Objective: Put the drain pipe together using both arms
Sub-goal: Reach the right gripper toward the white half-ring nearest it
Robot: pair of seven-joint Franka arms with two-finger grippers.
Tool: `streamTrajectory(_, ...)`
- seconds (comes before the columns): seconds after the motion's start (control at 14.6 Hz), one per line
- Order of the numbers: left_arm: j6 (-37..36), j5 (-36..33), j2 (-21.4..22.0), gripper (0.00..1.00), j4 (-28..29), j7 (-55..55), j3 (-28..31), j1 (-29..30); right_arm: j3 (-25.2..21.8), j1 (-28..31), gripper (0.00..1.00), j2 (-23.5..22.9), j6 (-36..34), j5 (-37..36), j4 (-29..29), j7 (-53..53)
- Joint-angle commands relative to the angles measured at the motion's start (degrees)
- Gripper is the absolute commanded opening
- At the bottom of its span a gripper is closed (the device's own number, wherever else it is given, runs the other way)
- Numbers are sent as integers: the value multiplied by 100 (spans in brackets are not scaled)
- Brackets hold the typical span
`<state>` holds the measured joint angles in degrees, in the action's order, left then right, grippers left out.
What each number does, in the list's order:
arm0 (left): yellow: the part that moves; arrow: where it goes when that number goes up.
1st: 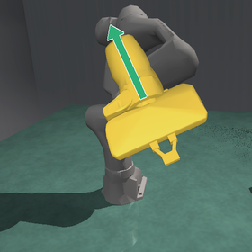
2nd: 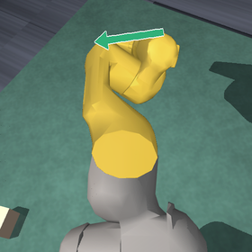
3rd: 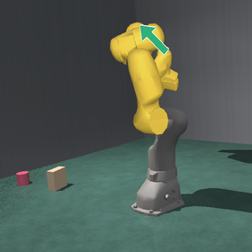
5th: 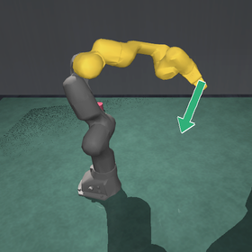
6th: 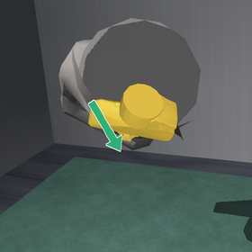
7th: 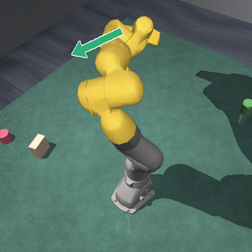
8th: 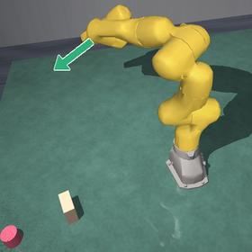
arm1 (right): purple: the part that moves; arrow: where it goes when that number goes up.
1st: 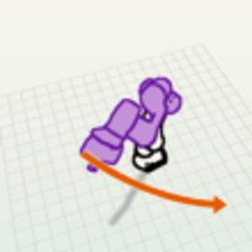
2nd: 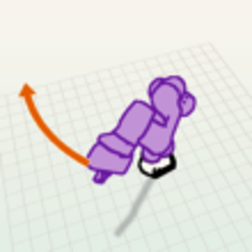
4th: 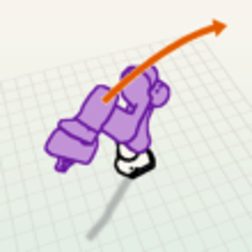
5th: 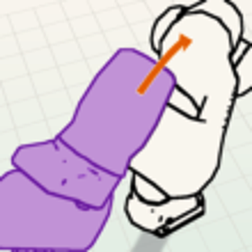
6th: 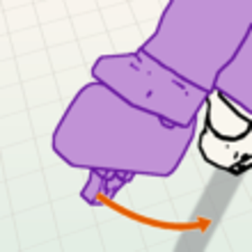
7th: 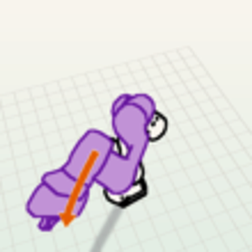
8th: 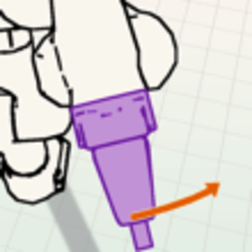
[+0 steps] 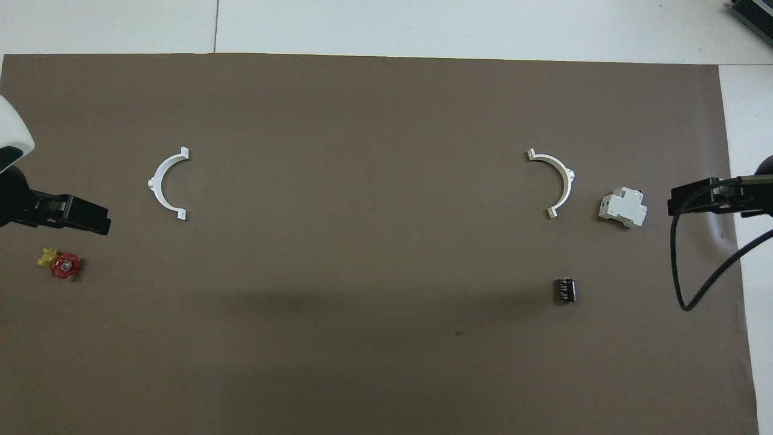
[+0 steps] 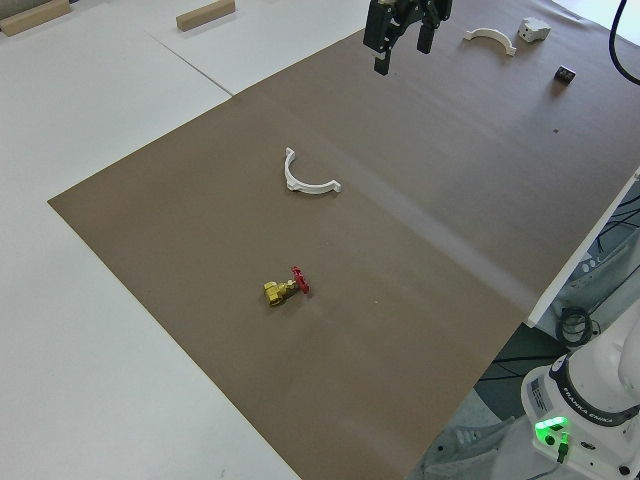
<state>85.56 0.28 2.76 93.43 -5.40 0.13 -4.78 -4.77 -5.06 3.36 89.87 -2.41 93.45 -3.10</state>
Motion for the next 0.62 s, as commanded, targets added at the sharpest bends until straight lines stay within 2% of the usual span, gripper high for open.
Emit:
streamTrajectory(0.0,57,-20,172,100,193,39,-22,47,29,40,100,156,92,30,191,73)
streamTrajectory(0.34,57,-20,164,100,193,39,-22,47,47,-135,100,244,180,91,384,-216)
streamTrajectory(0.55,57,-20,164,100,193,39,-22,47,55,-154,100,140,417,30,394,-244)
